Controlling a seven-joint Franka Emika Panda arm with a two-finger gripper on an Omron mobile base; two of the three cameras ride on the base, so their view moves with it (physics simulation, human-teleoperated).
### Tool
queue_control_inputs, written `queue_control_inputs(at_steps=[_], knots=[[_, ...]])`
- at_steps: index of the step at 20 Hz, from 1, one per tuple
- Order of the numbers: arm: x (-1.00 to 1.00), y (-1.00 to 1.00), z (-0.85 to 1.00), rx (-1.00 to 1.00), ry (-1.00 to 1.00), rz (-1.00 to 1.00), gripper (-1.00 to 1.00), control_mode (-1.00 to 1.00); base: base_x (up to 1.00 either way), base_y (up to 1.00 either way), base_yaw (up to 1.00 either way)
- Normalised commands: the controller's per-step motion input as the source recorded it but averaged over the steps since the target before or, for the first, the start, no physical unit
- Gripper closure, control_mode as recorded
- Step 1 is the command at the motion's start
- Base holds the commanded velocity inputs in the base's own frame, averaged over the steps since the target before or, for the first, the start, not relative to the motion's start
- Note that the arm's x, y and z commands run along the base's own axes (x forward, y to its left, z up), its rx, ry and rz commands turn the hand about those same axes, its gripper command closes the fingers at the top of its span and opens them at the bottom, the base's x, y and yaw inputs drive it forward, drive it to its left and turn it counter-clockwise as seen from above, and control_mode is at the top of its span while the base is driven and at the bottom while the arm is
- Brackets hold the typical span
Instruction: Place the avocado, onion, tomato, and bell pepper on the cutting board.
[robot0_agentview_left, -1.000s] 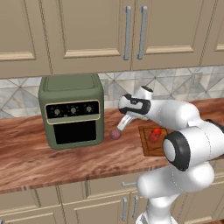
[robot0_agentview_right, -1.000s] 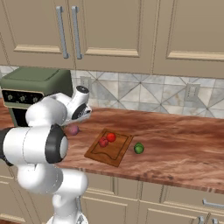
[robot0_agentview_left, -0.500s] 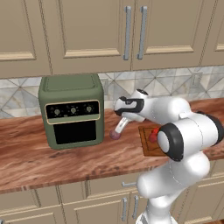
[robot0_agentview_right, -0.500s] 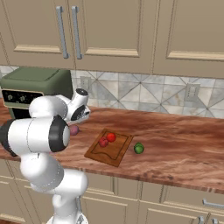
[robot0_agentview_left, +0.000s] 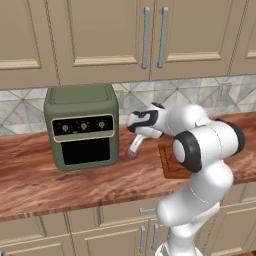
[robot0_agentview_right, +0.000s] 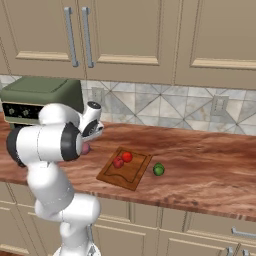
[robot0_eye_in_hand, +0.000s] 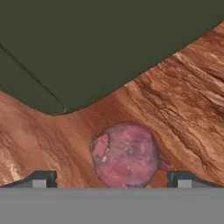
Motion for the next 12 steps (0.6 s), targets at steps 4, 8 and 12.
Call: queue_control_inputs(at_steps=[4, 8, 12], knots=[[0.39, 0.05, -0.19, -0.02, 0.0, 0.04, -1.0, -1.0, 0.0, 0.0, 0.0], [0.18, 0.03, -0.22, -0.01, 0.0, 0.04, -1.0, -1.0, 0.0, 0.0, 0.0], [0.06, 0.07, -0.29, -0.01, 0.0, 0.03, -1.0, -1.0, 0.0, 0.0, 0.0]])
